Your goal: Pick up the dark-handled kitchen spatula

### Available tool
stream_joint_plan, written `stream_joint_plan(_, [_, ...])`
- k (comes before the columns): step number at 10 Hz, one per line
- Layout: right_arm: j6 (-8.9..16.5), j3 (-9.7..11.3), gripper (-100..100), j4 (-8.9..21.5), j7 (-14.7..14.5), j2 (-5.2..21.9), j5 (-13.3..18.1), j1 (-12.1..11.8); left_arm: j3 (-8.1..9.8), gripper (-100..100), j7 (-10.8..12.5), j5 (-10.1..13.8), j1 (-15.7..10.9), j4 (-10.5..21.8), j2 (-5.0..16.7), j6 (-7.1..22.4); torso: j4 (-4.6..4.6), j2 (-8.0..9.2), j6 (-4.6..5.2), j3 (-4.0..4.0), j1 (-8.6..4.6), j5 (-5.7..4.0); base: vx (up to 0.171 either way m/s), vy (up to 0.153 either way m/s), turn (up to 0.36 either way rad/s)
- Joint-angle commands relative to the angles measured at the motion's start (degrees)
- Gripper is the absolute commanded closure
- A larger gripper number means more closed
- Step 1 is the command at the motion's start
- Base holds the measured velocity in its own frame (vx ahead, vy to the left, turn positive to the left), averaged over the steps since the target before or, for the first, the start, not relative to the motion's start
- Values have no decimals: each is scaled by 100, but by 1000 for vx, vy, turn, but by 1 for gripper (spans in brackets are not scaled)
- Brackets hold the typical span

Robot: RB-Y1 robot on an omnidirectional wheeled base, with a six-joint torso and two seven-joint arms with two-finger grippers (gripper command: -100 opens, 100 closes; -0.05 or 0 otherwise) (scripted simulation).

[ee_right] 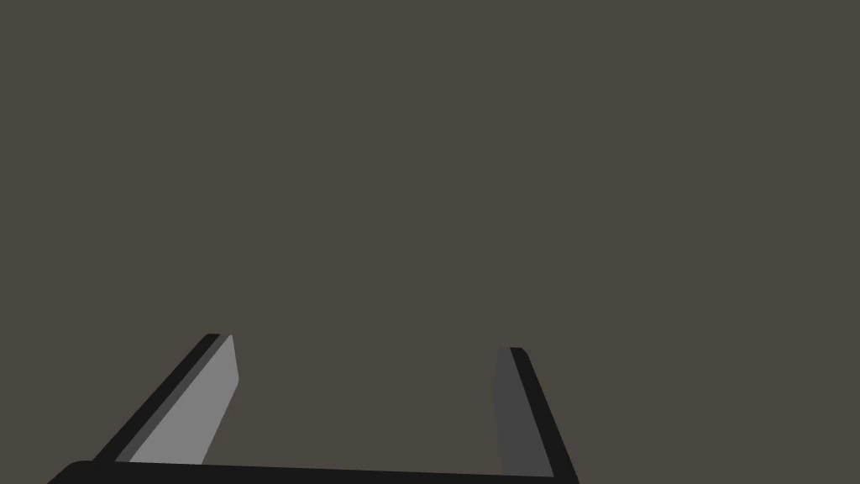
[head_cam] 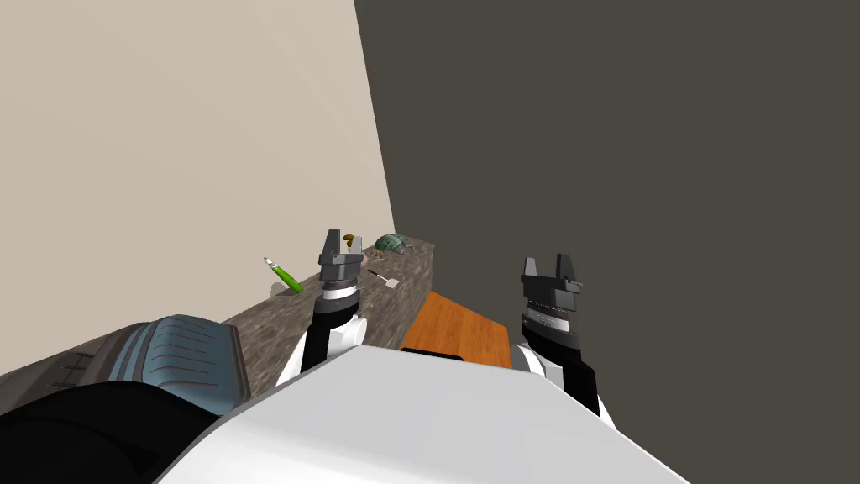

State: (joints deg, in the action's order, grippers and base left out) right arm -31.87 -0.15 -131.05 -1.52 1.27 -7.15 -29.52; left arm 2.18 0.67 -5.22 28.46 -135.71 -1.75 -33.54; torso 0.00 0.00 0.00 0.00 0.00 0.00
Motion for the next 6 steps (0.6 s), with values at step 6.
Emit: stream_joint_plan(6, [0,0,0,0,0,0,0,0,193,-100,-250,164,-582,332,800,801,2,9,-1,5,-1,0,-23,-8,59])
